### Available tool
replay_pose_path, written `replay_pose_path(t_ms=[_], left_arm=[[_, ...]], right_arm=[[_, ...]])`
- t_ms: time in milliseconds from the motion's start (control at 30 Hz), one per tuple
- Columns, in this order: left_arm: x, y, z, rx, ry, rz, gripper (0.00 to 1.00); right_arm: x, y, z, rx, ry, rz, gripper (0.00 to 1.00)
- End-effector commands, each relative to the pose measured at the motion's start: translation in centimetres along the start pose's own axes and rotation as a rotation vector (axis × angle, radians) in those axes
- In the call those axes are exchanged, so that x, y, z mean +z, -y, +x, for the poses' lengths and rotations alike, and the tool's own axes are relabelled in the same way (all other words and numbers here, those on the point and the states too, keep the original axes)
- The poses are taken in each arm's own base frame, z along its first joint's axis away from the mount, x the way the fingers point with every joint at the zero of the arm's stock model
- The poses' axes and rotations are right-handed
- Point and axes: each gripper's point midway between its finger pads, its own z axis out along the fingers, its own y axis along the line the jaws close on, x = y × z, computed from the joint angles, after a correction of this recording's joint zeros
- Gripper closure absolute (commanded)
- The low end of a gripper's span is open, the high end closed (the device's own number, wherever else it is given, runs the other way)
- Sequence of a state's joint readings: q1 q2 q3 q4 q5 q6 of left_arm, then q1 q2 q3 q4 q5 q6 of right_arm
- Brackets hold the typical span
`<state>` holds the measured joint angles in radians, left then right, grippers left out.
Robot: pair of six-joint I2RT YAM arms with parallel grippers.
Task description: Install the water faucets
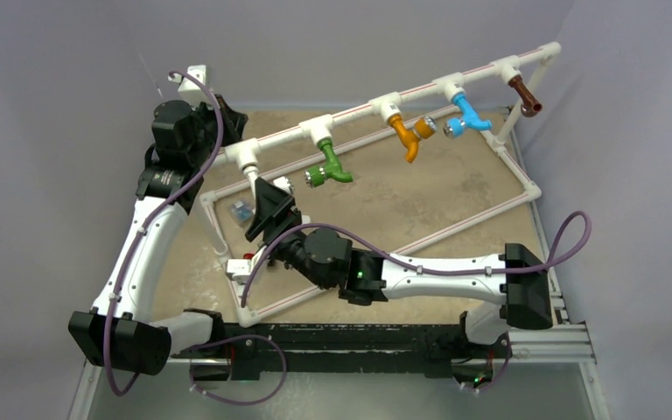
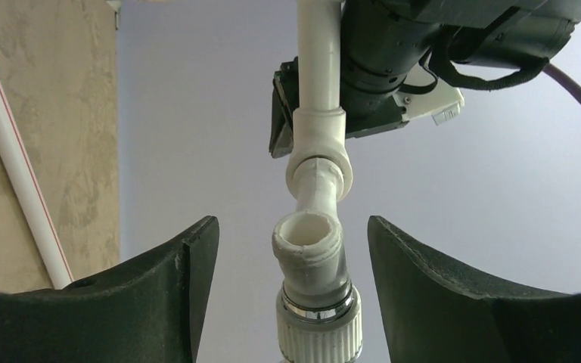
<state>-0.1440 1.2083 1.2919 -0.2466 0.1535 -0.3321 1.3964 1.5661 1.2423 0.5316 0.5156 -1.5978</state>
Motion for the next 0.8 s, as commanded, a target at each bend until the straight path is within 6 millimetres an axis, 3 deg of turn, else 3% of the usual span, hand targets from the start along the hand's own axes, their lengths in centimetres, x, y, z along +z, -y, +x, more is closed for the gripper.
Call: replay_pose_path(t_ms=[0,200,333,467,767], left_arm=[[0.0,-1.5,6.9,-0.059,-0.230,-0.038,1.00],[0.0,-1.5,6.9,-0.059,-0.230,-0.038,1.00],[-0.1,-1.6,6.9,-0.059,-0.228,-0.040,1.00],[-0.1,-1.7,6.8,-0.062,-0.225,-0.040,1.00],[-0.2,-1.7,6.7,-0.062,-0.223,-0.040,1.00]], right_arm=[[0.0,3.6,1.5,0.069,-0.048,0.107,0.29],[0.5,3.2,1.6,0.122,-0.056,0.119,0.64],[0.5,3.0,2.0,0.198,-0.084,0.156,1.00],[0.9,2.7,1.6,0.465,-0.100,0.223,1.00],[1.5,1.2,-1.7,1.476,0.047,0.330,1.00]])
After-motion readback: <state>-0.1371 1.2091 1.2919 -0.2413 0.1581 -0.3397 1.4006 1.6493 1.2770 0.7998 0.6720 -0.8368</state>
